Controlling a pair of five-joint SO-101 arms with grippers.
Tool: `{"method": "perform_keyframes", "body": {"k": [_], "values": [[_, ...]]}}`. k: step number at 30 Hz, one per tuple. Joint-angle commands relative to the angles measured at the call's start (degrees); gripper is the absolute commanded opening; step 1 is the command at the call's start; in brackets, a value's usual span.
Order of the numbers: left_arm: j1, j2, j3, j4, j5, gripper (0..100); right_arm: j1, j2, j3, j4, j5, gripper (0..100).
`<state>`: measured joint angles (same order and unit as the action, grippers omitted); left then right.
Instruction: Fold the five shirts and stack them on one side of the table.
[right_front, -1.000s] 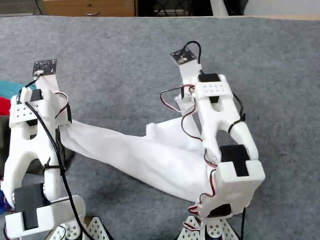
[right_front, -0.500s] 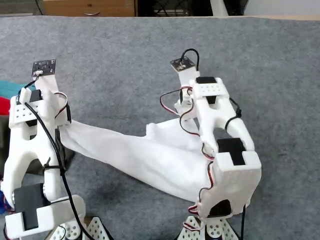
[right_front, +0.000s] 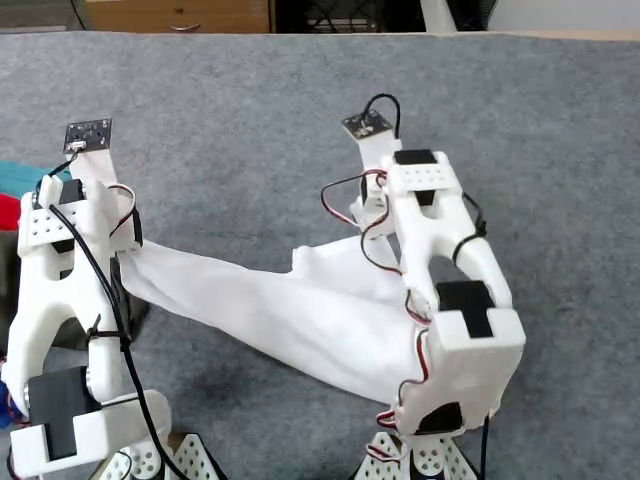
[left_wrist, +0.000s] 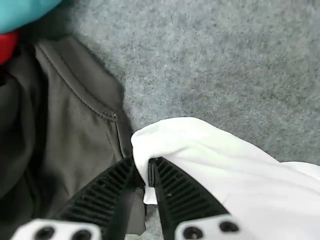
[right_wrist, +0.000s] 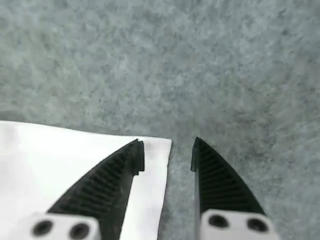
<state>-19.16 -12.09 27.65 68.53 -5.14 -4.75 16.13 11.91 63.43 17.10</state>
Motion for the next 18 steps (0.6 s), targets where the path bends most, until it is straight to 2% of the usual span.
{"method": "perform_keyframes", "body": {"k": [1,18], "values": [[-0.66,-2.02,-0.22,-0.88,0.26,3,0.09,-5.14,0.22,2.46,-1.41,16.2],[-0.66,-2.02,-0.13,-0.79,0.18,3,-0.62,4.18,-3.21,2.99,-1.93,16.2]]}}
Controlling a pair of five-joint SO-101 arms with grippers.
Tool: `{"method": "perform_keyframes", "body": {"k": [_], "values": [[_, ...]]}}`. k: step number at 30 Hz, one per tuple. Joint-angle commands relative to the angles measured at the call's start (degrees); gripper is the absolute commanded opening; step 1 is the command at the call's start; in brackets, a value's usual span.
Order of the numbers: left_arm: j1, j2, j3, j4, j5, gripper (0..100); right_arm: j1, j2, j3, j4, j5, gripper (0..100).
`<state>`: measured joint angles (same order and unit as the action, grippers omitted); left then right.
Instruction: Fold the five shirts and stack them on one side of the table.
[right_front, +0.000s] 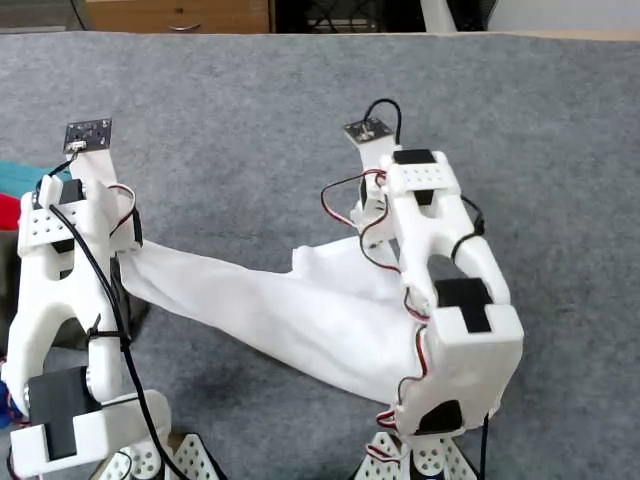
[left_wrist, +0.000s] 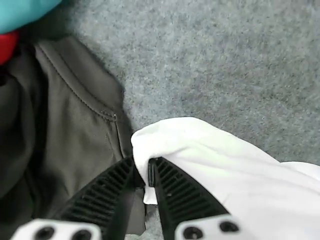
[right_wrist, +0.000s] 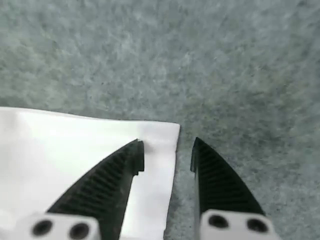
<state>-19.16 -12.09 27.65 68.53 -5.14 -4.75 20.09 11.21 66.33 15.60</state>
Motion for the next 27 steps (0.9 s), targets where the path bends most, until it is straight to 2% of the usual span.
{"method": "perform_keyframes", "body": {"k": [1,12,16,21,27], "values": [[-0.66,-2.02,-0.13,-0.79,0.18,3,-0.79,0.66,-2.51,-0.09,-0.44,16.2],[-0.66,-2.02,-0.13,-0.79,0.18,3,-1.05,2.33,-2.77,-1.41,0.09,15.1],[-0.66,-2.02,-0.13,-0.79,-0.97,3,-0.97,6.81,-7.16,1.49,0.09,1.1],[-0.66,-2.02,-0.13,-0.79,-1.05,3,-0.70,10.33,-11.65,4.75,0.00,1.5],[-0.40,-2.11,-0.13,-0.79,-0.97,3,1.85,6.11,-9.89,1.67,-0.53,1.5]]}}
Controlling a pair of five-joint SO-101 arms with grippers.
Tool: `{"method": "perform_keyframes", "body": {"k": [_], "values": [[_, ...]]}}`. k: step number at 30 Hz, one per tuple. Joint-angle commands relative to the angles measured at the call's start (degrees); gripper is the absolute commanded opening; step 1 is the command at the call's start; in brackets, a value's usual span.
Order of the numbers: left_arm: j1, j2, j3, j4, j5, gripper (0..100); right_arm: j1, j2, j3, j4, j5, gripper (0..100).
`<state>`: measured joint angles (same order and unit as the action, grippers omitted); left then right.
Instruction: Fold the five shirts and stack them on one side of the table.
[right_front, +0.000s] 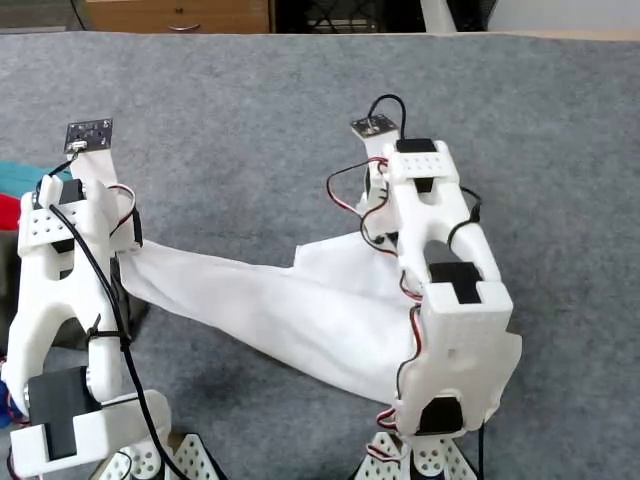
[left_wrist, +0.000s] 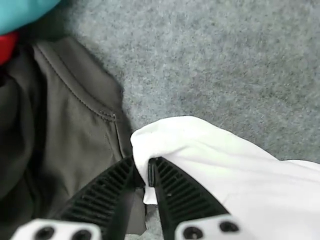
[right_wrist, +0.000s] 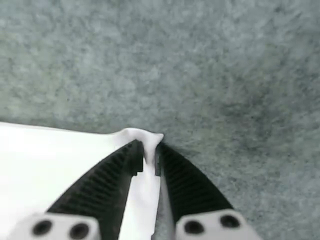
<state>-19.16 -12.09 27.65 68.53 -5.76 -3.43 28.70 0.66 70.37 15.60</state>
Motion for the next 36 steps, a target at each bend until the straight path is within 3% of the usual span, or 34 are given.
{"method": "perform_keyframes", "body": {"k": [1,8,16,22,33,36], "values": [[-0.31,-2.11,-0.13,-0.79,-0.35,3,1.49,-4.00,1.89,-3.69,-1.58,1.5],[-0.48,-2.29,-0.48,-0.79,-0.26,6,5.71,-22.55,20.18,-20.22,-8.44,1.5],[-0.22,-2.55,-0.22,-0.70,-0.26,33,15.30,-39.52,38.37,-40.09,-13.01,1.5],[-0.40,-2.37,-0.48,-0.70,-0.26,44,18.02,-34.33,35.12,-40.79,-12.92,1.5],[2.68,-2.02,-10.15,-0.97,4.84,44,21.36,-17.27,18.86,-32.35,-10.73,1.5],[5.32,-0.26,-15.43,-1.14,1.85,36,21.27,-15.96,17.27,-31.47,-9.23,1.5]]}}
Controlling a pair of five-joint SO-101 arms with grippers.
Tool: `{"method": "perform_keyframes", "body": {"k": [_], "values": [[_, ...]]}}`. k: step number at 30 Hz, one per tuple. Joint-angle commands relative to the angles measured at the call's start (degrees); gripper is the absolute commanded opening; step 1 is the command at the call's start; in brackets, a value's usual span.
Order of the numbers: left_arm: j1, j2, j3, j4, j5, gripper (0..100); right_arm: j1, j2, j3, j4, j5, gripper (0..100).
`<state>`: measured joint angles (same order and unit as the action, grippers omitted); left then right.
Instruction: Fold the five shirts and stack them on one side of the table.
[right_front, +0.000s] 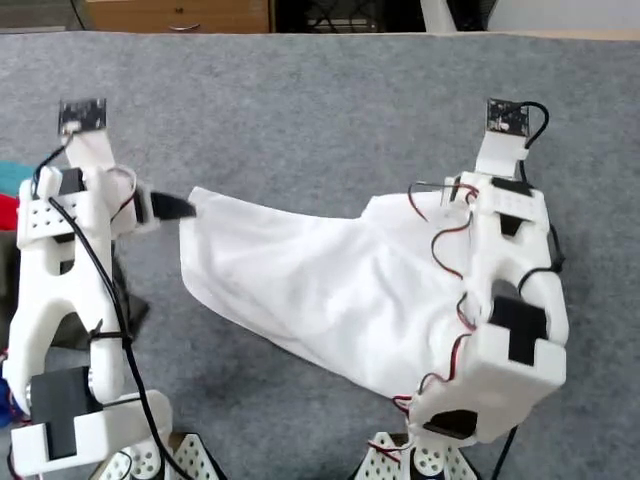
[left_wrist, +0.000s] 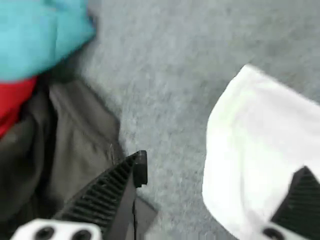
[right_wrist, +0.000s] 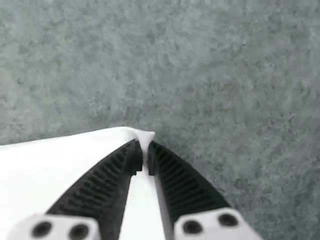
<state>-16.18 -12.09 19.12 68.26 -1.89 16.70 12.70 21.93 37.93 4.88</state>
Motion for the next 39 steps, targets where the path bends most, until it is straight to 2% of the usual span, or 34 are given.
{"method": "perform_keyframes", "body": {"k": [1,4,10,20,25,39], "values": [[2.86,1.14,-8.92,-0.70,-2.90,30,1.05,0.22,-4.18,0.97,1.76,1.5],[3.91,7.56,-14.46,-0.62,-5.36,19,1.05,0.31,-4.35,0.70,2.02,1.5],[3.82,25.23,-26.51,0.18,-7.38,26,0.88,0.48,-4.44,0.62,3.25,1.5],[6.81,46.77,-54.55,15.82,-12.22,26,0.79,0.48,-4.35,-0.53,4.31,1.5],[6.81,54.95,-65.71,21.89,-14.24,26,0.79,0.57,-4.35,-0.62,4.31,1.5],[10.51,68.57,-85.67,29.01,-14.24,26,0.79,0.57,-4.35,-0.62,4.31,1.5]]}}
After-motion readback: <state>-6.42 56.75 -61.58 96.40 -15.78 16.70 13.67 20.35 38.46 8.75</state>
